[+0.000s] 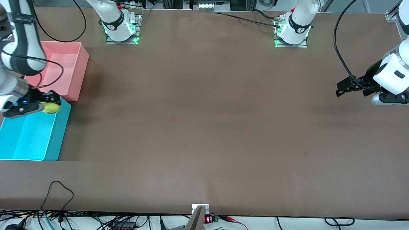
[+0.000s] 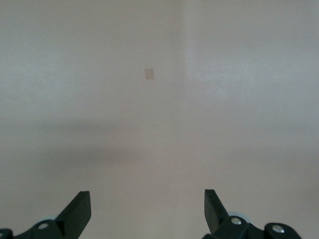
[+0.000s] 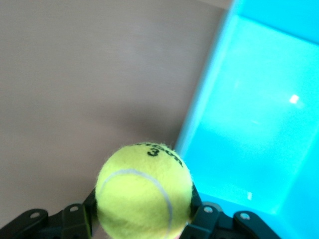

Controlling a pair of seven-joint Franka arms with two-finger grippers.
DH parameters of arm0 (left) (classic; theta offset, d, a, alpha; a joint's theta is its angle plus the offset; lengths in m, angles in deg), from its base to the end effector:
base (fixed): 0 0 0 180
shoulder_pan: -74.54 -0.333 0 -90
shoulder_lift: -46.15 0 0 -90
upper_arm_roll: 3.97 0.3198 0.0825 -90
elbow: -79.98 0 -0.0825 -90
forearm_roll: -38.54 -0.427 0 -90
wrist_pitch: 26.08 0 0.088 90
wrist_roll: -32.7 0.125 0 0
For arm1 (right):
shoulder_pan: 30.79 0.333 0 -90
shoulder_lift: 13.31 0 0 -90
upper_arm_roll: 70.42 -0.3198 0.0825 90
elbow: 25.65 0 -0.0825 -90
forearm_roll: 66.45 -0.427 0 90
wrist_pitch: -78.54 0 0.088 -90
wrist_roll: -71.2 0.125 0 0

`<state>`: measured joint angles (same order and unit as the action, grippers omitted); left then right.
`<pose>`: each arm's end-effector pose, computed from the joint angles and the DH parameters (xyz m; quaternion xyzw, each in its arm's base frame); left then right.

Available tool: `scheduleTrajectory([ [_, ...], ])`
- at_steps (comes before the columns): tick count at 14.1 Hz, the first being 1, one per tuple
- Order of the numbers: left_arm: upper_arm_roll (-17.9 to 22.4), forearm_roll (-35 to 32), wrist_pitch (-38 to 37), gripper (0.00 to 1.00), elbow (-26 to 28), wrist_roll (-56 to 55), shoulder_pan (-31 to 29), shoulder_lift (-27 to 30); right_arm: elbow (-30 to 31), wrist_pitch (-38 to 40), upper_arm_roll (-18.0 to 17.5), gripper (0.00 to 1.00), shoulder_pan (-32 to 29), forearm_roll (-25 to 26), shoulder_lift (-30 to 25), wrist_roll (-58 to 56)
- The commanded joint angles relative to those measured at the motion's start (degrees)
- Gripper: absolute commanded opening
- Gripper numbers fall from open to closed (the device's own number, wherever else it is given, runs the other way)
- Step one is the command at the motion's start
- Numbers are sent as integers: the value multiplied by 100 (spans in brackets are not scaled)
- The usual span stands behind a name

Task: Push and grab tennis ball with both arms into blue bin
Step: 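Carry the tennis ball with the right gripper over the cyan bin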

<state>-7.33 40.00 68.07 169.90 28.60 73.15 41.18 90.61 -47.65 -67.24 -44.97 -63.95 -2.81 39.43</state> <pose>0.6283 -0.0233 0.5643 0.9997 0.0197 -0.0072 0.0149 0.5890 -0.1859 0.3173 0.9901 0.1387 -0.0138 0.0185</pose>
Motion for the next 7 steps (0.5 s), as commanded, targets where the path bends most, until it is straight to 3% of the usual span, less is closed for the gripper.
scheduleTrajectory([
  [1,46,38,-63,100,-27,76,-2,57,-410,77,227,10,-94,100,381,102],
  [7,20,38,-177,100,-36,76,-64,57,-473,-503,421,13,-436,303,1216,163],
])
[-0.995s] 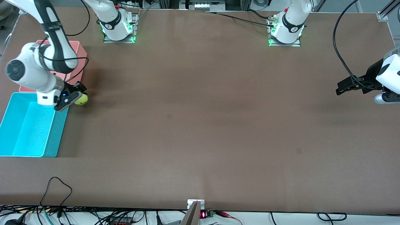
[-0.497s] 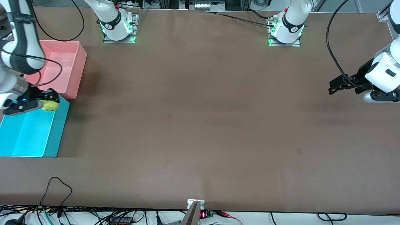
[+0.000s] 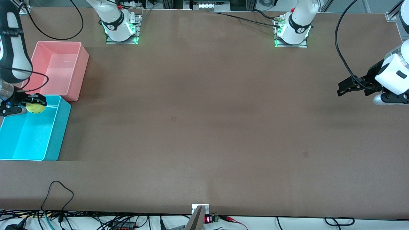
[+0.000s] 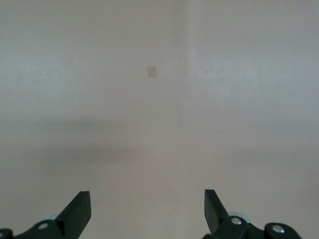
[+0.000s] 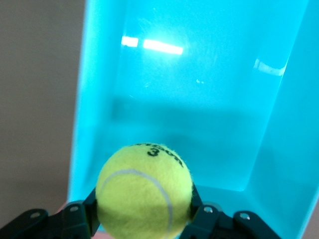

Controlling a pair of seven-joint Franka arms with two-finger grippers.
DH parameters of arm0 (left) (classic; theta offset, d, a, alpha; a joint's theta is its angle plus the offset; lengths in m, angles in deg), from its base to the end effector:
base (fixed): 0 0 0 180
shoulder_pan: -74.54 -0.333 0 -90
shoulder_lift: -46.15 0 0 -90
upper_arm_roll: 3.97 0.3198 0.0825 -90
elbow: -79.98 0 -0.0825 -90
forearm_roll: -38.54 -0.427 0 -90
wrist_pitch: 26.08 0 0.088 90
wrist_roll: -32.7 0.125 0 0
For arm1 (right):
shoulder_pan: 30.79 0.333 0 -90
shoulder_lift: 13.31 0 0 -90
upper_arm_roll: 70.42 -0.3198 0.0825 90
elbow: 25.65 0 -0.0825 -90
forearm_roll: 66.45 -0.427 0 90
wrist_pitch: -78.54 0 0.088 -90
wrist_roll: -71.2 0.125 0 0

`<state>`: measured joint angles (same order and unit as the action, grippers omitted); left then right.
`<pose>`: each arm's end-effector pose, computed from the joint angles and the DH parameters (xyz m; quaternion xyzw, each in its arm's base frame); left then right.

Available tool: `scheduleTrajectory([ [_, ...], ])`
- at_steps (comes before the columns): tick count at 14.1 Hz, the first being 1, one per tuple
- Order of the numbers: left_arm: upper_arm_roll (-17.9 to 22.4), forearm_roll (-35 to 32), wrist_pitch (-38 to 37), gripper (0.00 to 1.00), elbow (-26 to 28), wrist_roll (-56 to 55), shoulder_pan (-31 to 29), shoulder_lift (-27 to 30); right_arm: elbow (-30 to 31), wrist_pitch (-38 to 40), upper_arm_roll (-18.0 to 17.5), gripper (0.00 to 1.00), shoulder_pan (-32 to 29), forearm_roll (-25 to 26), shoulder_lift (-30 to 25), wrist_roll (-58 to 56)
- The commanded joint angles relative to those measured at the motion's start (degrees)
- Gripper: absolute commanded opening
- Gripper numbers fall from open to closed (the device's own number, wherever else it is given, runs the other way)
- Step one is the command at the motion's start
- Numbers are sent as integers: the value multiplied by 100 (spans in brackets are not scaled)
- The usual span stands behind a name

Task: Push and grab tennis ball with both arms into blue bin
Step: 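Carry the tennis ball with the right gripper over the cyan bin, then open the right gripper to drop the ball into the cyan bin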

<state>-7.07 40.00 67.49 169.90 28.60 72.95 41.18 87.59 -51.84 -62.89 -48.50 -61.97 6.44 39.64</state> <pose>0.6272 -0.0184 0.5634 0.9995 0.0236 -0.0122 0.0145 0.5753 -0.2733 0.2485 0.9949 0.0843 -0.0436 0.0349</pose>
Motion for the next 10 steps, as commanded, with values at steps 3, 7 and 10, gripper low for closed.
scheduleTrajectory([
  [3,-23,38,-128,100,-36,85,-35,58,-172,-189,-14,19,-163,96,546,151],
  [7,-41,38,-198,100,-36,76,-35,58,-163,-286,-6,47,-215,96,749,159],
  [10,-41,38,-216,100,-36,85,-35,58,-163,-304,-6,74,-233,96,810,151],
])
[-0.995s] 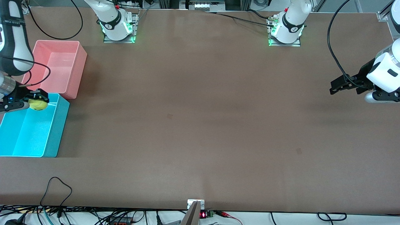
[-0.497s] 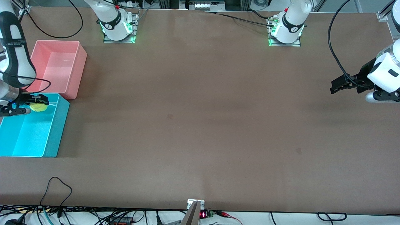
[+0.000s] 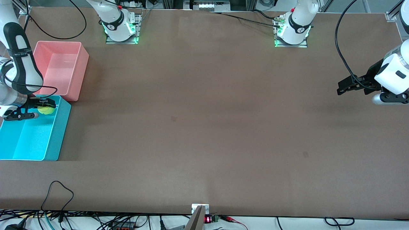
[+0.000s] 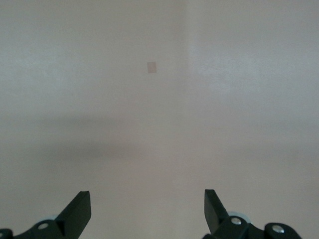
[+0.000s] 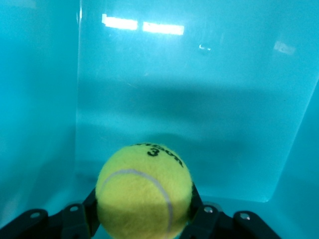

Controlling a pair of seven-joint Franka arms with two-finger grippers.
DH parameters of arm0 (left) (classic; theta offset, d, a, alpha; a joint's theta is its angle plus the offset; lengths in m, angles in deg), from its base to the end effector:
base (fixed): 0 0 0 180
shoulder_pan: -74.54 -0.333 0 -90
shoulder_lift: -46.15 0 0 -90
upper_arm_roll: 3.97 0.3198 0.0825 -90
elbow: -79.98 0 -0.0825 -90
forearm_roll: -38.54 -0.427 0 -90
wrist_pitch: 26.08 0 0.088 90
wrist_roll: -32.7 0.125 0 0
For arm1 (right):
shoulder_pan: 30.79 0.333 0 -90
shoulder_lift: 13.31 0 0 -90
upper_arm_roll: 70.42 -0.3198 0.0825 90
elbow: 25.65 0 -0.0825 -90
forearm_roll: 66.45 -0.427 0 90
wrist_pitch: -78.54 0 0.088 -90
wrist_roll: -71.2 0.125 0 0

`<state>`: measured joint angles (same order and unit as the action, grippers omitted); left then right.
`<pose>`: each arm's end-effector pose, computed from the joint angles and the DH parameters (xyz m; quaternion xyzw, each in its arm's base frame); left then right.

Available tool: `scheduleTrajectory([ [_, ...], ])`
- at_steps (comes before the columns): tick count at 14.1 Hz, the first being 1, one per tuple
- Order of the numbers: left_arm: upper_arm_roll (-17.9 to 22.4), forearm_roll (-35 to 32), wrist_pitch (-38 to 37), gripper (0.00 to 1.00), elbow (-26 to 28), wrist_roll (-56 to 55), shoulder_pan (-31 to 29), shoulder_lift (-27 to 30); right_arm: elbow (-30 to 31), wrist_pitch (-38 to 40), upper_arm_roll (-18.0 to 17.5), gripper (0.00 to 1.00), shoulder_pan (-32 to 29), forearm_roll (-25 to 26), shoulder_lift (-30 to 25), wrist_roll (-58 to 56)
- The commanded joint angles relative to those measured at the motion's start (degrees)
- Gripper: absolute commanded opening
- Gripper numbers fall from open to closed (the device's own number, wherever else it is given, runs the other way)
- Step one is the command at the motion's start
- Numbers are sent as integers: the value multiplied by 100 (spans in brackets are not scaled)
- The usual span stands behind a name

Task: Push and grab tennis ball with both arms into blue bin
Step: 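Open the right gripper to drop the ball into the cyan bin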

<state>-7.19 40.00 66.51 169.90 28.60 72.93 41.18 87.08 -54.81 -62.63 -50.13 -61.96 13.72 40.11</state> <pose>0.6250 -0.0194 0.5620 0.9994 0.0226 -0.0207 0.0141 0.5611 -0.2906 0.1765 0.9945 0.0684 -0.0758 0.0243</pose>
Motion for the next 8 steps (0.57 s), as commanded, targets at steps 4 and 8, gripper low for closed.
scheduleTrajectory([
  [4,-30,38,-109,100,-36,84,-41,58,-111,-112,-32,92,-96,104,126,95],
  [8,-21,38,-109,100,-36,93,-59,58,-120,-174,-32,100,-87,104,118,94],
])
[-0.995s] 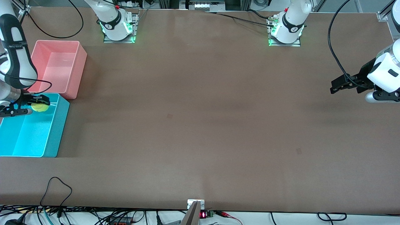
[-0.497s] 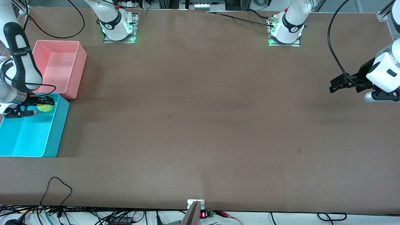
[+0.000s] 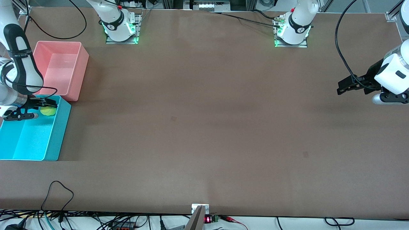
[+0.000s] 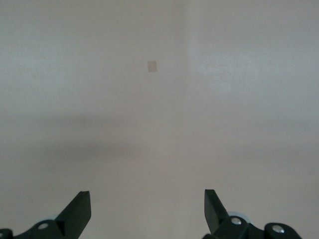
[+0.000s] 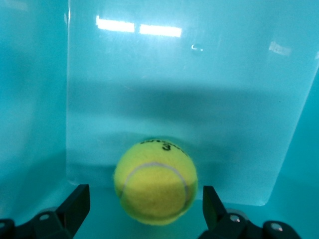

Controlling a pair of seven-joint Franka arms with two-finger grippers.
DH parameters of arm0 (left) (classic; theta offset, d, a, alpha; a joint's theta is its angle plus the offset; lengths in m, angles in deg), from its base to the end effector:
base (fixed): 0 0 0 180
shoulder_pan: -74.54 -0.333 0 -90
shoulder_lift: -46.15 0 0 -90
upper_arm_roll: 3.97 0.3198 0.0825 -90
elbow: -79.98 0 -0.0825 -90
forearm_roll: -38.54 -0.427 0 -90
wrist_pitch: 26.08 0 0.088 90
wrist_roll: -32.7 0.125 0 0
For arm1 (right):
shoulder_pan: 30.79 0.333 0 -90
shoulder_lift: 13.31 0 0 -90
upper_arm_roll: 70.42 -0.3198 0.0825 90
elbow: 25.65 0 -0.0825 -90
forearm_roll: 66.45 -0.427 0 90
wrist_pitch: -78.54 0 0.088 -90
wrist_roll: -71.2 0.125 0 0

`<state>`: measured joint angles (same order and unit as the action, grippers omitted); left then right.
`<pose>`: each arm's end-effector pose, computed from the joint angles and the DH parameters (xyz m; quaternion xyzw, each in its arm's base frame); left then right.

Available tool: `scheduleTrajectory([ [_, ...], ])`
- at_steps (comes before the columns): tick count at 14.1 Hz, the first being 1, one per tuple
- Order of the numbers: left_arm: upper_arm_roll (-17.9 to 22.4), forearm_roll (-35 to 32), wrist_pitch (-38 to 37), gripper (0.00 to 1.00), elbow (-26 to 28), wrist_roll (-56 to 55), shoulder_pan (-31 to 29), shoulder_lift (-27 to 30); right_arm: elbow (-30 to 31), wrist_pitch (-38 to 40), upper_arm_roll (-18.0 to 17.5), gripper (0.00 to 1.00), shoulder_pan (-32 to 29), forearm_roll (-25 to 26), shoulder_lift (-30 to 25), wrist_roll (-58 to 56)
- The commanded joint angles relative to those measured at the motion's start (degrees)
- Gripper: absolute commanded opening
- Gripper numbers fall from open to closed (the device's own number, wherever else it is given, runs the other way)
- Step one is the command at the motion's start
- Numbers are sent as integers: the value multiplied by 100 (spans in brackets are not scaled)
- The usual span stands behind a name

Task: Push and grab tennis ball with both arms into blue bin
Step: 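Open the right gripper to drop the ball into the cyan bin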

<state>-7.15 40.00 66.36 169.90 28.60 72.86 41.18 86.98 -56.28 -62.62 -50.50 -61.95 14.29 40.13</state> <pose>0.6247 -0.0182 0.5617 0.9994 0.0235 -0.0220 0.0141 0.5616 -0.2952 0.1729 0.9951 0.0661 -0.0684 0.0285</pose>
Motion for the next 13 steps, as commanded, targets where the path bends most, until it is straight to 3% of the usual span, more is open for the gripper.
scheduleTrajectory([
  [1,-34,38,-104,100,-36,85,-44,58,-119,-27,-33,100,-51,103,26,93],
  [5,-34,47,-192,100,-27,84,-61,66,-207,104,-111,100,45,85,-517,40],
  [7,-34,56,-192,100,-36,84,-61,66,-268,463,-348,100,134,50,-1000,75],
  [13,-16,91,-183,100,-36,84,-70,58,-1233,2561,-674,100,835,-292,-2029,539],
])
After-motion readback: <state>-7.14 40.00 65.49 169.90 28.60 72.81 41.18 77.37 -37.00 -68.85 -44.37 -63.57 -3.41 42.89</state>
